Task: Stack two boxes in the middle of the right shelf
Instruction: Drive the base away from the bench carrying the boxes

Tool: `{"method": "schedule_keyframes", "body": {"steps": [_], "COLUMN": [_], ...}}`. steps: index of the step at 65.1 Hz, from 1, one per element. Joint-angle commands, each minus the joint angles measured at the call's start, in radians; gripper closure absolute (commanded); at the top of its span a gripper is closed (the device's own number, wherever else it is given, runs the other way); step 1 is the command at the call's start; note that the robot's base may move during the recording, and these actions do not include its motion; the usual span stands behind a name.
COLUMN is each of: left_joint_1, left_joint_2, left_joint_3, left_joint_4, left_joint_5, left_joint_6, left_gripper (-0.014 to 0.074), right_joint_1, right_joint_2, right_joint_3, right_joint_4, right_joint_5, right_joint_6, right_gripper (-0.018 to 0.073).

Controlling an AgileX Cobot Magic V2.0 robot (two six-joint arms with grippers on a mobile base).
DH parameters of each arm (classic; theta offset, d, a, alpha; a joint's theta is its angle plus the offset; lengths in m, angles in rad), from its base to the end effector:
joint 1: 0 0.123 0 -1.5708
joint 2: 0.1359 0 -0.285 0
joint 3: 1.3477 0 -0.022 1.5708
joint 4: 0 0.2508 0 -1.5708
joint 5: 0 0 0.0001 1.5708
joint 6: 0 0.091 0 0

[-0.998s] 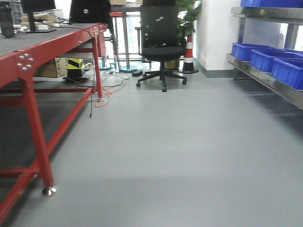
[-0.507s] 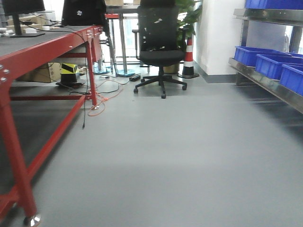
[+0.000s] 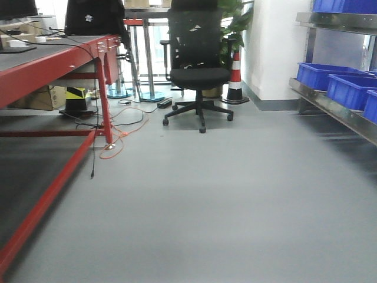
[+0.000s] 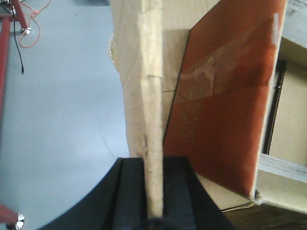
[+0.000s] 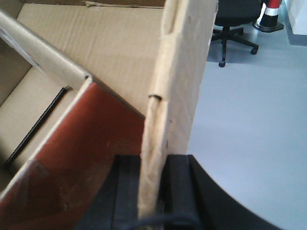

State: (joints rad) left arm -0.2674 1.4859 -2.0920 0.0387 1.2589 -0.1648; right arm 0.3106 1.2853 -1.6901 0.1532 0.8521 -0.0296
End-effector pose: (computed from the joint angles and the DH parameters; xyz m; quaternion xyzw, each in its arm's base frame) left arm 0.2614 -0.0681 0.5360 0.0413 0.8752 -0.0847 0.4745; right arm 0.2376 0.0873 0.5112 -0.1303 0.8095 0.1547 0.5511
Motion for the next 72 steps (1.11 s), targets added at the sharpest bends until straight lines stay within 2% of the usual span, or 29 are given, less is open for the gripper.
{"method": "schedule_keyframes", "body": {"steps": [1, 72], "left_joint_1": [0.004, 0.004], "left_joint_2": [-0.015, -0.015], "left_joint_3": [-0.014, -0.014], "left_joint_4": [0.062, 0.062], "left_joint_5": [-0.038, -0.038], "left_joint_6": [-0.001, -0.001], "left_gripper": [0.0708, 0.0708], "right_joint_1": [-0.007, -0.007], "right_joint_2": [-0.013, -0.013], "right_joint_3": [-0.013, -0.013], "right_joint_4": [-0.033, -0.033], "right_joint_5": [-0.051, -0.051], "right_joint_6": [-0.017, -0.017], "right_gripper": [0.0712, 0.0712]}}
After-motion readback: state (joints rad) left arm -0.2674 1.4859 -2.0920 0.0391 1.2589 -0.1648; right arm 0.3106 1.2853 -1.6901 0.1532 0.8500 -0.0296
